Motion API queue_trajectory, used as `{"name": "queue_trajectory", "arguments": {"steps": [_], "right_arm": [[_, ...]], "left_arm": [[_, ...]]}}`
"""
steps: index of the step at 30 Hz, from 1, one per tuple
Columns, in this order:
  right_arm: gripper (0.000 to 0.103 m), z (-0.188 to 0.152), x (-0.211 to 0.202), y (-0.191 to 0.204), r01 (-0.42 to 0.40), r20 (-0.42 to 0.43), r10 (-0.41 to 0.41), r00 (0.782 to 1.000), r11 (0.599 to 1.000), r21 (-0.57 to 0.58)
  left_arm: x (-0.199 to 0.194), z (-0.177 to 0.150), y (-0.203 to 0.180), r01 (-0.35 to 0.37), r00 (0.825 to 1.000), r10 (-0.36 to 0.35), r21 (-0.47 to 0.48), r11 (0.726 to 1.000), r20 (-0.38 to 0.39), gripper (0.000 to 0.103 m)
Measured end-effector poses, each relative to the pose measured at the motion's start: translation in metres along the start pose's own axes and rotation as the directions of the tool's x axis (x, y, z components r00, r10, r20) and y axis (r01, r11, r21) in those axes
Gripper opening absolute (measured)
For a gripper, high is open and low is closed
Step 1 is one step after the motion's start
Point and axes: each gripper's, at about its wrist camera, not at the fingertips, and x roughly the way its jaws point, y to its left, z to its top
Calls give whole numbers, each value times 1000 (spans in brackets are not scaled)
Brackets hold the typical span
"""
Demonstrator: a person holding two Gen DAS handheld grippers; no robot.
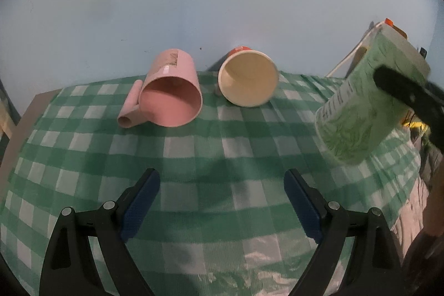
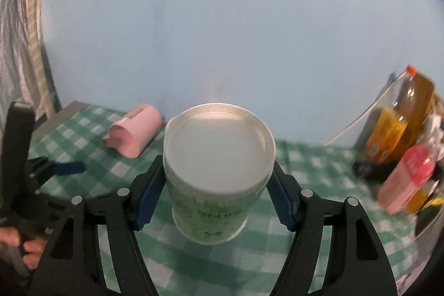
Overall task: Flip cup upside down
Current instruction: 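Turn the green cup upright and lower it onto the tablecloth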
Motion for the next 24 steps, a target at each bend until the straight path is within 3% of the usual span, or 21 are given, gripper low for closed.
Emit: {"name": "queue_trajectory", "arguments": {"steps": [11, 24], "right_arm": [[70, -15, 10, 2, -8, -58, 9, 998, 1000, 14], [71, -26, 18, 8, 0, -57, 1, 998, 1000, 12]], "left_arm": [[1, -21, -6, -3, 1000, 4, 33, 999, -18, 92], [2, -24, -9, -10, 1000, 10, 43, 999, -12, 92]]}}
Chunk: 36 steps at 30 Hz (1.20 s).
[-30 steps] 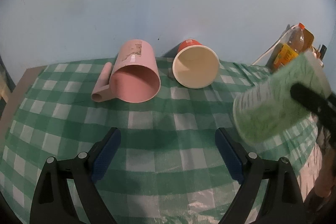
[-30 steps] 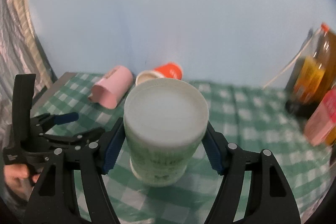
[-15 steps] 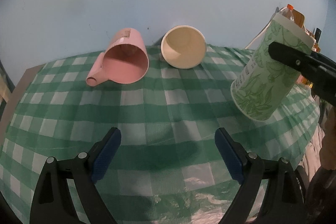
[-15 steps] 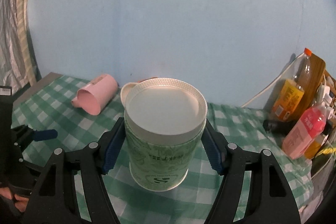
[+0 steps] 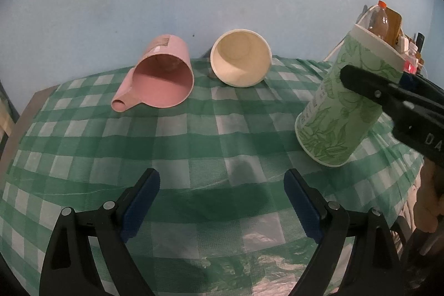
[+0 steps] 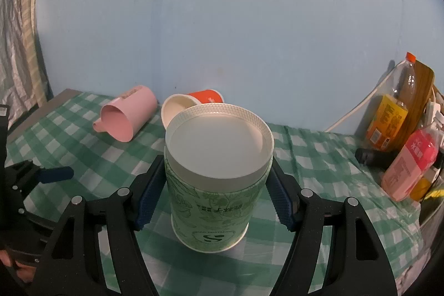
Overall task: Flip cup upside down
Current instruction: 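Turn the green cup upright and lower it onto the tablecloth, then open the right gripper and release the green cup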
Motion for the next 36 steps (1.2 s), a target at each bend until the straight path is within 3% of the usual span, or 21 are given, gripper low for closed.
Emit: {"name": "queue_trajectory", "arguments": {"steps": [18, 27, 36], "right_arm": [[74, -6, 6, 3, 8, -13, -9, 1000, 999, -33], [87, 2, -25, 3, 23, 105, -21, 994, 999, -21], [90, -5, -73, 5, 49, 227, -50, 973, 999, 9]], "left_arm": [[-4, 0, 0, -3, 1000, 3, 0, 1000, 21, 92], [-26, -1, -6, -19, 992, 20, -10, 1000, 123, 94], [-62, -11, -19, -51, 965, 45, 17, 999, 260, 101]]}}
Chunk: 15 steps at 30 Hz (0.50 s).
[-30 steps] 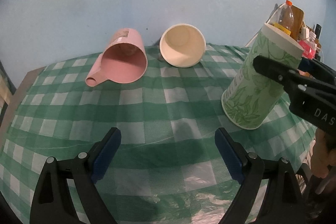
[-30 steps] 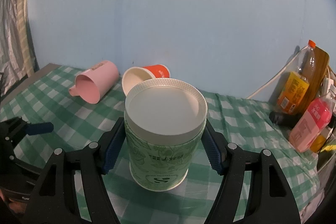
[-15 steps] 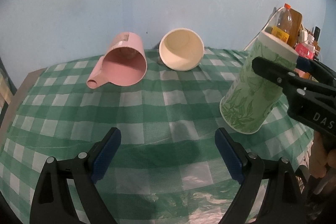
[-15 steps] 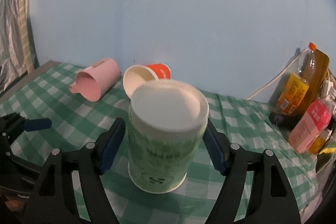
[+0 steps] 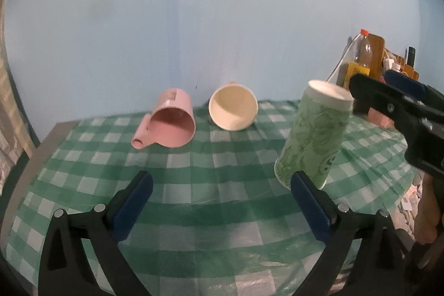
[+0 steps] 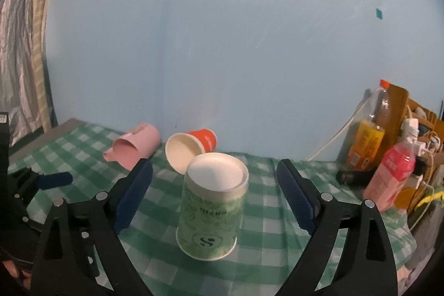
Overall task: Flip cup upside down
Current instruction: 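Open the right gripper and release the green cup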
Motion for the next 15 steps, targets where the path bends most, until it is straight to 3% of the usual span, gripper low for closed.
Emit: {"name": "queue_trajectory", "arguments": {"steps": [15], "right_arm": [[91, -27, -43, -13, 1, 10, -2, 1000, 998, 63]], "left_arm": [[-41, -10, -9, -7, 993, 8, -9, 1000, 120, 102]]}}
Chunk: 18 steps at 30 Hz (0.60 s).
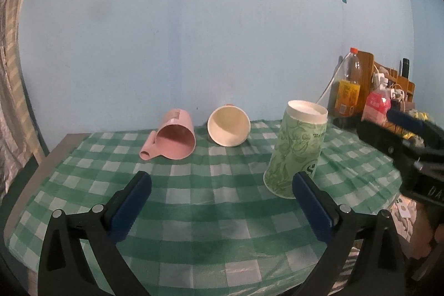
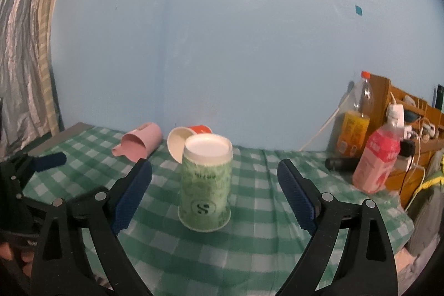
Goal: Flip cup upside down
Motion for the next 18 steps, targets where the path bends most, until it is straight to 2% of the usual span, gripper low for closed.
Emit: {"name": "queue_trajectory", "arguments": {"steps": [18], "right_arm": [[91, -15, 1, -5, 0, -13, 0, 1000, 1000, 21]], "left_arm": [[-3, -4, 2, 1, 1000, -1, -1, 1000, 13, 102]]}}
